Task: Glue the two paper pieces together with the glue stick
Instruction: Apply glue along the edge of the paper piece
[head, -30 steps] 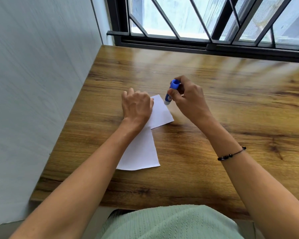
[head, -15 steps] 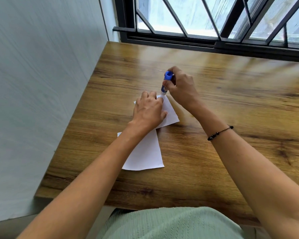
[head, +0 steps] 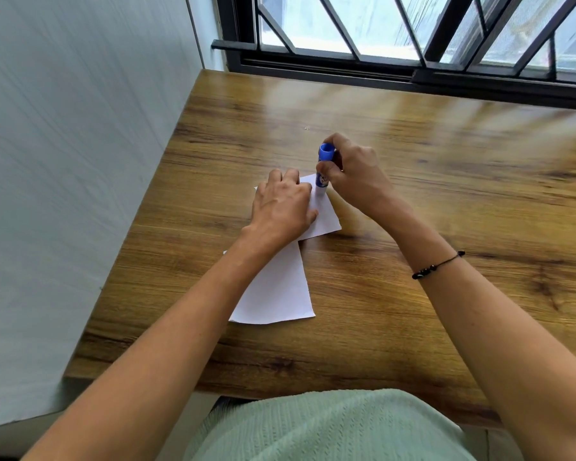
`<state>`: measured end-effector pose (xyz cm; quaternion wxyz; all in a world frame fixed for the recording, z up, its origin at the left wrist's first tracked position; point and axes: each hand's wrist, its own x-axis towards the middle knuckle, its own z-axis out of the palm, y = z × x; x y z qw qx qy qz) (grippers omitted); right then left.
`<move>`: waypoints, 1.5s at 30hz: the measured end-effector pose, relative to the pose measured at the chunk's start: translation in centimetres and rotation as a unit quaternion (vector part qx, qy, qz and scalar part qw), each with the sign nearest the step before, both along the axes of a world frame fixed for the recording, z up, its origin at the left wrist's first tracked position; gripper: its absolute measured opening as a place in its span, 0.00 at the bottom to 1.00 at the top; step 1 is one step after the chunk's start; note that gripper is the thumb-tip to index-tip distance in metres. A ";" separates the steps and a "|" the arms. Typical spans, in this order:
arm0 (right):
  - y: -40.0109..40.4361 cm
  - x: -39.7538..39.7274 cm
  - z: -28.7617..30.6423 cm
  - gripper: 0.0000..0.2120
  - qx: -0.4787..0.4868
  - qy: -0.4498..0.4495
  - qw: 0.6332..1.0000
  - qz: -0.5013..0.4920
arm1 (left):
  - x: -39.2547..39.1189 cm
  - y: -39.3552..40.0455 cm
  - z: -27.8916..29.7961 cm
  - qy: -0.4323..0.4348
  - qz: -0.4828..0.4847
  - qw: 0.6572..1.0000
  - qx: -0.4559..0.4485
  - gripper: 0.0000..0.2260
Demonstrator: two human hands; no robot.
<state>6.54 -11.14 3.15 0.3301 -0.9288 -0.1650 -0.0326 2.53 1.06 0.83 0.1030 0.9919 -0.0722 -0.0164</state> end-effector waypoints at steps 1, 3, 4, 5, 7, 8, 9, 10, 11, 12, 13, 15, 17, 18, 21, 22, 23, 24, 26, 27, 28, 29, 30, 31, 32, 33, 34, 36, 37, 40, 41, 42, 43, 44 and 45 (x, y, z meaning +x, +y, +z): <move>-0.1 -0.3 0.1 0.12 -0.005 -0.001 1.000 0.004 | 0.0 0.0 0.0 -0.001 -0.001 1.000 0.003 0.16; -0.4 -0.9 0.1 0.13 -0.013 -0.004 1.000 0.012 | 0.0 -0.1 0.0 -0.002 -0.001 1.000 0.007 0.17; -0.5 -1.2 0.1 0.12 -0.015 -0.005 1.000 0.015 | 0.0 -0.2 0.0 -0.002 -0.001 1.000 0.008 0.17; -0.7 -1.5 0.2 0.12 -0.017 -0.005 1.000 0.017 | 0.0 -0.2 0.0 -0.002 0.000 1.000 0.008 0.17; -0.9 -2.1 0.2 0.12 -0.017 -0.003 1.000 0.016 | 0.0 -0.1 0.0 -0.002 0.000 1.000 0.008 0.18; -1.1 -2.3 0.1 0.12 -0.016 -0.003 1.000 0.016 | -0.1 -0.1 0.0 -0.001 0.000 1.000 0.009 0.18; -1.2 -2.6 0.1 0.12 -0.015 -0.002 1.000 0.015 | -0.1 -0.1 0.0 0.000 0.001 1.000 0.008 0.18; -1.3 -2.8 0.1 0.12 -0.012 -0.001 1.000 0.012 | -0.1 -0.1 0.0 0.002 0.002 1.000 0.008 0.18; -1.5 -3.1 0.2 0.12 -0.009 0.002 1.000 0.010 | -0.1 -0.1 0.0 0.002 0.002 1.000 0.008 0.18; -1.6 -3.3 0.2 0.11 -0.005 0.005 1.000 0.008 | -0.1 -0.1 -0.1 0.003 0.002 1.000 0.009 0.18; -1.7 -3.6 0.2 0.12 -0.004 0.009 1.000 0.007 | -0.1 -0.1 -0.1 0.003 0.002 1.000 0.010 0.18; -1.9 -4.1 0.2 0.12 -0.007 0.011 1.000 0.006 | -0.2 -0.1 -0.1 0.003 0.003 1.000 0.010 0.19; -2.1 -4.6 0.2 0.12 -0.011 0.009 1.000 0.006 | -0.1 -0.1 -0.1 0.002 0.003 1.000 0.010 0.19; -2.2 -4.8 0.2 0.12 -0.010 0.008 1.000 0.006 | -0.1 -0.1 -0.1 0.001 0.003 1.000 0.011 0.19; -2.5 -5.2 0.1 0.12 -0.008 0.005 1.000 0.004 | -0.2 -0.1 -0.2 -0.001 0.003 1.000 0.010 0.19; -2.6 -5.3 0.0 0.12 -0.007 0.006 1.000 0.002 | -0.2 -0.1 -0.2 -0.001 0.003 1.000 0.010 0.19; -2.6 -5.5 0.1 0.12 -0.006 0.008 1.000 0.002 | -0.2 -0.1 -0.2 -0.002 0.003 1.000 0.009 0.19; -2.7 -5.6 0.1 0.12 -0.004 0.010 1.000 0.003 | -0.2 -0.1 -0.2 -0.002 0.003 1.000 0.009 0.19; -2.7 -5.7 0.1 0.12 -0.003 0.012 1.000 0.005 | -0.2 -0.1 -0.2 -0.002 0.003 1.000 0.008 0.19; -2.7 -5.8 0.2 0.13 -0.003 0.012 1.000 0.006 | -0.2 -0.1 -0.2 -0.002 0.002 1.000 0.008 0.19; -2.8 -5.9 0.2 0.13 -0.003 0.012 1.000 0.005 | -0.2 -0.1 -0.3 -0.002 0.002 1.000 0.008 0.19; -2.8 -5.9 0.3 0.13 -0.003 0.014 1.000 0.004 | -0.2 -0.1 -0.3 -0.003 0.001 1.000 0.008 0.19; -2.8 -5.9 0.4 0.13 -0.002 0.018 1.000 0.003 | -0.2 -0.1 -0.3 -0.004 0.001 1.000 0.008 0.19; -2.8 -6.0 0.4 0.13 -0.001 0.025 1.000 0.004 | -0.2 -0.1 -0.2 -0.005 0.001 1.000 0.009 0.19; -2.9 -6.0 0.5 0.13 0.001 0.030 1.000 0.005 | -0.2 -0.1 -0.2 -0.005 0.001 1.000 0.009 0.19; -2.9 -6.1 0.6 0.12 0.006 0.033 0.999 0.002 | -0.2 -0.1 -0.2 -0.006 0.002 1.000 0.009 0.19; -2.9 -6.1 0.6 0.12 0.013 0.031 0.999 -0.003 | -0.3 -0.1 -0.2 -0.006 0.002 1.000 0.009 0.19; -3.0 -6.1 0.8 0.11 0.038 0.014 0.999 -0.027 | -0.3 0.0 -0.2 -0.007 0.002 1.000 0.009 0.19; -3.0 -6.1 0.9 0.11 0.053 0.006 0.998 -0.044 | -0.3 0.0 -0.2 -0.008 0.001 1.000 0.009 0.19; -3.3 -6.1 1.0 0.09 0.130 0.031 0.987 -0.084 | -0.5 0.1 -0.2 -0.004 0.000 1.000 0.010 0.18; -3.3 -6.2 1.1 0.09 0.155 0.051 0.982 -0.097 | -0.6 0.2 -0.2 -0.004 0.001 1.000 0.011 0.18; -3.4 -6.4 1.2 0.11 0.178 0.069 0.976 -0.106 | -0.6 0.2 -0.2 -0.005 0.002 1.000 0.012 0.18; -3.4 -6.6 1.1 0.12 0.203 0.084 0.969 -0.116 | -0.7 0.3 -0.1 -0.006 0.003 1.000 0.013 0.18; -3.5 -6.8 1.0 0.12 0.234 0.097 0.960 -0.123 | -0.8 0.3 -0.1 -0.007 0.003 1.000 0.014 0.18; -3.5 -7.0 0.8 0.12 0.257 0.110 0.952 -0.127 | -0.9 0.4 -0.1 -0.008 0.003 1.000 0.015 0.18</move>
